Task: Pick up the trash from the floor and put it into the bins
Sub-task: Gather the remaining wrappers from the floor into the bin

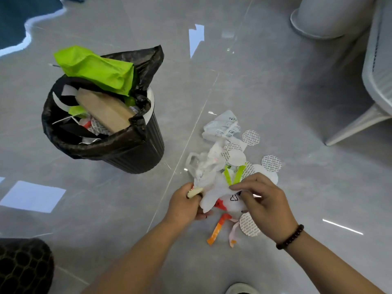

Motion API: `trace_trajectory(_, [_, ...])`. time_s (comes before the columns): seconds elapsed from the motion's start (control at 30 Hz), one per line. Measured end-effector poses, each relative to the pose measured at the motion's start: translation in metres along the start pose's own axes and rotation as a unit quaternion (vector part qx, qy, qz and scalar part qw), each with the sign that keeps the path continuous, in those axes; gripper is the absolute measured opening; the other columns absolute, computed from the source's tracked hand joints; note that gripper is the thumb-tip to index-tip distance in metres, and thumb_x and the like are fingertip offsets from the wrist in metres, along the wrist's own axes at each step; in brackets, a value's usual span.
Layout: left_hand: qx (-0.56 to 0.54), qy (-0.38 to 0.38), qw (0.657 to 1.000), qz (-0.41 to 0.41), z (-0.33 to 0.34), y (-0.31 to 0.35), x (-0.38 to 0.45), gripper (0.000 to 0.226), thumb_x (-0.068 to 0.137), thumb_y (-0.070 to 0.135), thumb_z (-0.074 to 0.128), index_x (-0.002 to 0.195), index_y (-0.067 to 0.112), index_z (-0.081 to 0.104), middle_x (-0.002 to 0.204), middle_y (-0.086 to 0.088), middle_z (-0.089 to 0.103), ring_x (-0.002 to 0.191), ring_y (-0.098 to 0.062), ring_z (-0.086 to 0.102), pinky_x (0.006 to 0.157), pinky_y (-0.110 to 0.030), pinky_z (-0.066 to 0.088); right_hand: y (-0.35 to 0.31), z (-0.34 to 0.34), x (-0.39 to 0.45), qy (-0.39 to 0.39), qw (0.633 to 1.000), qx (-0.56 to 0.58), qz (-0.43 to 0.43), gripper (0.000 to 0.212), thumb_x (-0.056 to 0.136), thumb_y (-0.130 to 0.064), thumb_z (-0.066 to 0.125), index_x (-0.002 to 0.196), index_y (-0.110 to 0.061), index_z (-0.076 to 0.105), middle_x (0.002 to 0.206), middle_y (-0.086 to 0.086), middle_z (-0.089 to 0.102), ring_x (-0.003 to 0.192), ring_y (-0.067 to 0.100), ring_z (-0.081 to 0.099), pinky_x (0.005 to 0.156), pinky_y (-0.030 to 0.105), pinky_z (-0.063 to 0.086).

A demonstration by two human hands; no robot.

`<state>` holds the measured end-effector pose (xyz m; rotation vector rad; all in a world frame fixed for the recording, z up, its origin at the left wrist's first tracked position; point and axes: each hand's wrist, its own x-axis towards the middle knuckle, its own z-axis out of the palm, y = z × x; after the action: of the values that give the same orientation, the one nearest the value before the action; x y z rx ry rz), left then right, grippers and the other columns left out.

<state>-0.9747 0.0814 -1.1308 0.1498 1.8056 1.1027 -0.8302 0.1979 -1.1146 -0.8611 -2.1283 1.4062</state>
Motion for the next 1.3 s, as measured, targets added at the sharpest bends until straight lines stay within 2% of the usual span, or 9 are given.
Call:
trace_trajectory(0.17, [0.181,-0.108,0.975,0.073,-0.027,0.036,-0.026,0.026,0.095,0.009,0.052,0.109,0.027,0.065,0.090,0.007,0.068,0.067,-0.012,0.070,0.059,-0.019,0.054,-0.042,-0.001,0.035,0.022,0.999,0.011,-0.035,0.048,0.081,0.001,0.068,0.107,-0.039,0.064,0.106,-0.007,0.049,0.080,0.014,0.058,0.074,0.019,0.050])
trace_trajectory(0.3, [0.284,-0.161,0.934,0.145,-0.054,0.066,-0.043,0.041,0.089,-0.008,0.053,0.112,0.023,0.067,0.087,0.011,0.066,0.069,-0.004,0.065,0.057,-0.011,0.047,-0.065,0.011,0.058,-0.073,0.995,-0.025,-0.065,0.062,0.083,-0.001,0.064,0.128,-0.040,0.048,0.112,-0.007,0.041,0.085,0.003,0.048,0.081,0.011,0.043])
trace_trajectory(0.43, [0.142,-0.108,0.962,0.206,-0.072,0.079,-0.063,0.039,0.084,-0.011,0.060,0.092,0.026,0.067,0.071,0.005,0.068,0.057,-0.007,0.063,0.050,-0.018,0.048,-0.079,0.022,0.057,-0.147,0.989,0.019,-0.029,0.047,0.074,-0.008,0.051,0.108,-0.039,0.062,0.094,0.000,0.048,0.086,0.001,0.047,0.079,0.008,0.038])
trace_trajectory(0.53, [-0.057,-0.071,0.987,0.135,-0.077,0.077,-0.072,0.027,0.084,-0.009,0.059,0.095,0.015,0.060,0.075,-0.006,0.068,0.057,-0.012,0.064,0.049,-0.020,0.050,-0.082,0.036,0.044,-0.154,0.985,0.066,0.033,0.033,0.082,-0.003,0.060,0.081,-0.036,0.067,0.090,-0.005,0.051,0.079,-0.002,0.051,0.070,0.008,0.039])
trace_trajectory(0.77, [-0.255,-0.176,0.951,0.002,-0.074,0.083,-0.080,0.052,0.065,0.017,0.065,0.114,-0.001,0.059,0.102,-0.024,0.069,0.082,-0.029,0.070,0.062,-0.033,0.058,-0.078,0.045,0.040,-0.132,0.986,-0.043,0.094,0.024,0.081,-0.008,0.065,0.060,-0.014,0.058,0.081,-0.003,0.047,0.077,0.006,0.047,0.063,0.010,0.035])
trace_trajectory(0.93, [-0.132,-0.047,0.990,-0.022,-0.051,0.088,-0.070,0.023,0.080,0.015,0.072,0.097,0.004,0.061,0.075,-0.010,0.070,0.062,-0.015,0.066,0.050,-0.022,0.051,-0.068,0.048,0.040,-0.103,0.974,0.048,0.198,0.021,0.073,-0.017,0.067,0.068,0.003,0.061,0.072,0.010,0.058,0.070,0.020,0.054,0.070,0.034,0.044])
trace_trajectory(1.1, [-0.359,-0.022,0.933,-0.028,-0.044,0.090,-0.056,0.013,0.088,0.001,0.055,0.101,0.001,0.056,0.073,-0.014,0.066,0.061,-0.014,0.061,0.048,-0.017,0.052,-0.068,0.044,0.029,-0.150,0.831,0.431,0.317,0.044,0.088,-0.037,0.051,0.114,-0.003,0.062,0.111,0.021,0.065,0.104,0.034,0.061,0.095,0.054,0.047])
trace_trajectory(1.17, [-0.367,0.023,0.930,-0.011,-0.038,0.083,-0.050,0.019,0.089,0.000,0.057,0.108,0.000,0.057,0.083,-0.015,0.065,0.062,-0.014,0.061,0.053,-0.018,0.054,-0.069,0.041,0.023,-0.157,0.809,0.472,0.312,0.044,0.093,-0.035,0.046,0.123,-0.005,0.058,0.114,0.019,0.064,0.099,0.032,0.065,0.082,0.050,0.054])
trace_trajectory(1.3, [-0.248,0.151,0.955,0.055,-0.017,0.064,-0.045,0.012,0.082,0.001,0.067,0.088,0.010,0.061,0.084,-0.010,0.067,0.070,-0.017,0.064,0.070,-0.030,0.059,-0.072,0.035,0.024,-0.067,0.865,0.406,0.287,0.026,0.085,0.004,0.058,0.110,0.002,0.060,0.091,0.020,0.065,0.073,0.027,0.065,0.054,0.030,0.054])
